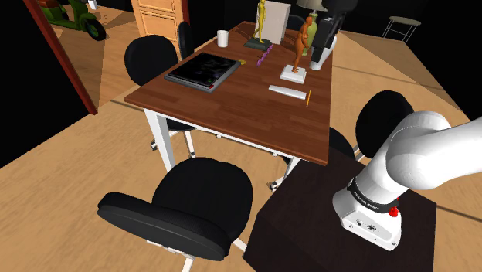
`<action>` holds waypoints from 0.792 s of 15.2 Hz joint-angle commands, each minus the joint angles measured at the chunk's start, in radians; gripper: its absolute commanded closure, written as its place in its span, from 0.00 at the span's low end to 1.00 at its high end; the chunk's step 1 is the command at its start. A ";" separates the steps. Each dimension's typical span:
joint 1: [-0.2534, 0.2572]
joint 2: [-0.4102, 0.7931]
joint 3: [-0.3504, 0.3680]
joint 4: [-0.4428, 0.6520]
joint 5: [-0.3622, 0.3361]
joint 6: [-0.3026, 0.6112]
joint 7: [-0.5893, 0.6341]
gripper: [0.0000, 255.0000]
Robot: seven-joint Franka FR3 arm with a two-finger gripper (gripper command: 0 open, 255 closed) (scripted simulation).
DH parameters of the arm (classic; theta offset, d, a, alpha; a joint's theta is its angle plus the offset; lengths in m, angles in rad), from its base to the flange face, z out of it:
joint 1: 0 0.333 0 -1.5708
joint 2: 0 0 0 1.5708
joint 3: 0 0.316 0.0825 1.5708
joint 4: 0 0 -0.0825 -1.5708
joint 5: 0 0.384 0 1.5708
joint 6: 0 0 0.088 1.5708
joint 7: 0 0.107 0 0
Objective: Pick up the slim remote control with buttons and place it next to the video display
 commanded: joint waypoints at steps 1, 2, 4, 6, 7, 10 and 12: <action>0.000 0.000 0.000 0.000 0.000 0.000 0.000 0.00; -0.004 0.009 -0.020 -0.015 -0.010 0.025 -0.022 0.00; -0.012 0.030 -0.060 -0.040 -0.031 0.075 -0.064 0.00; -0.021 0.058 -0.100 -0.060 -0.050 0.127 -0.107 0.00; -0.025 0.075 -0.120 -0.068 -0.059 0.153 -0.128 0.00; -0.036 0.133 -0.179 -0.084 -0.082 0.231 -0.191 0.00; -0.043 0.179 -0.218 -0.087 -0.094 0.284 -0.234 0.00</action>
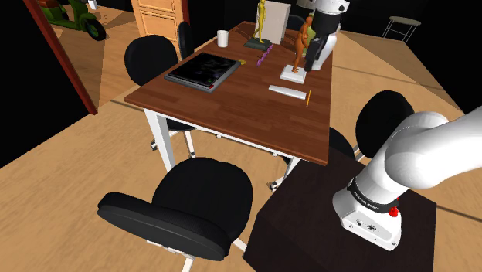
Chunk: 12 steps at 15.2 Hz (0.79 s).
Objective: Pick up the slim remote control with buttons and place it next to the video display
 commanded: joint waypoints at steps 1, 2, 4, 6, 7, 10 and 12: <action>-0.007 0.051 -0.043 -0.001 -0.013 0.056 -0.047 0.00; -0.009 0.077 -0.062 0.001 -0.016 0.082 -0.069 0.00; -0.012 0.134 -0.101 0.010 -0.020 0.133 -0.113 0.00; -0.014 0.196 -0.139 0.024 -0.017 0.183 -0.159 0.00; -0.014 0.229 -0.157 0.033 -0.013 0.207 -0.184 0.00; -0.013 0.333 -0.211 0.069 0.009 0.276 -0.260 0.00; -0.012 0.408 -0.244 0.099 0.036 0.318 -0.316 0.00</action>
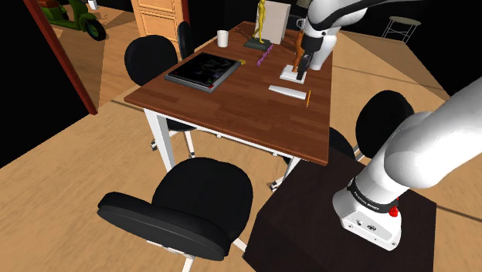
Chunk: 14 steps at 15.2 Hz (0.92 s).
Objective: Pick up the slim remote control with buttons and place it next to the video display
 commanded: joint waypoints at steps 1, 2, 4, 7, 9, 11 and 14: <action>0.002 0.078 -0.031 0.038 0.031 0.037 -0.058 0.00; 0.002 0.118 -0.045 0.057 0.050 0.055 -0.089 0.00; -0.002 0.200 -0.069 0.099 0.095 0.087 -0.153 0.00; -0.019 0.328 -0.090 0.172 0.175 0.124 -0.252 0.00; -0.039 0.414 -0.092 0.229 0.232 0.139 -0.317 0.00; -0.068 0.500 -0.085 0.291 0.286 0.147 -0.378 0.00; -0.119 0.627 -0.063 0.397 0.356 0.148 -0.455 0.00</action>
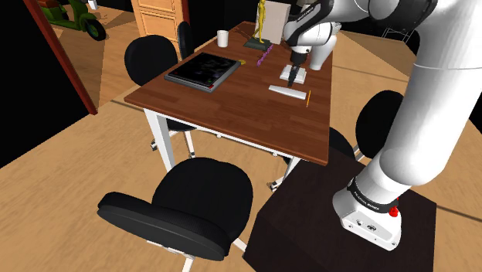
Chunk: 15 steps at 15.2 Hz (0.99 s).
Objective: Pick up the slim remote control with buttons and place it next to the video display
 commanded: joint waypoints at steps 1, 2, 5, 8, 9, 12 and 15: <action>-0.034 0.082 0.016 0.067 0.044 0.003 -0.049 0.00; -0.053 0.124 0.026 0.107 0.062 -0.001 -0.069 0.00; -0.093 0.214 0.048 0.188 0.095 -0.002 -0.105 0.00; -0.099 0.238 0.057 0.183 0.107 0.026 -0.113 0.00; -0.101 0.247 0.060 0.182 0.111 0.035 -0.115 0.00; -0.107 0.269 0.067 0.180 0.122 0.059 -0.121 0.00; -0.107 0.269 0.067 0.180 0.122 0.059 -0.121 0.00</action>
